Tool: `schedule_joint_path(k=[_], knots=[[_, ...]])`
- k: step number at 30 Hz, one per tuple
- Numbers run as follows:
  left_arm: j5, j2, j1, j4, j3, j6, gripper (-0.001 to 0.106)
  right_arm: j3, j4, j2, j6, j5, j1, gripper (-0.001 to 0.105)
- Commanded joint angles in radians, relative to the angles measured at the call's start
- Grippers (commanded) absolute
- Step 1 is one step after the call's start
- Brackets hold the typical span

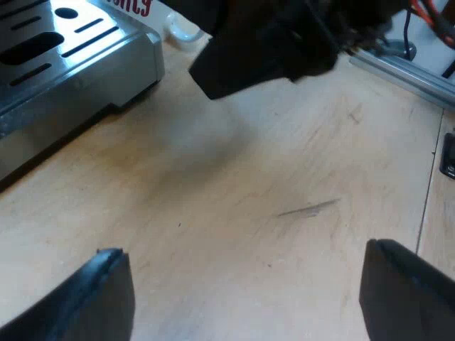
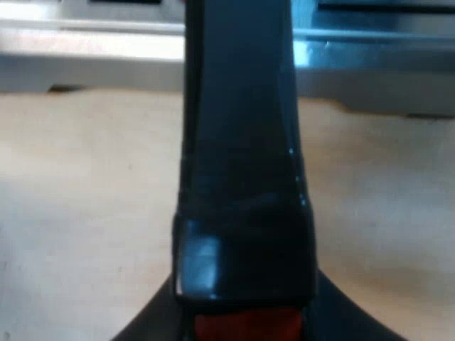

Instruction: Grind coffee beans and then tamp

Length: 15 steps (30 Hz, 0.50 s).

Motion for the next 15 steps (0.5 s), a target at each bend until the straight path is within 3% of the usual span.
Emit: schedule_joint_path(k=[1,5,15], knots=[[0.018,-0.002,-0.001,-0.003,-0.003,-0.01,0.067,-0.008,0.003,-0.033,-0.015,0.037,0.017,0.0],[0.018,-0.035,-0.001,0.006,-0.003,-0.01,0.067,-0.008,0.034,-0.054,-0.015,0.038,0.036,0.0],[-0.028,-0.284,-0.001,0.11,-0.003,-0.01,0.067,-0.008,0.092,-0.116,-0.015,0.02,0.051,0.0]])
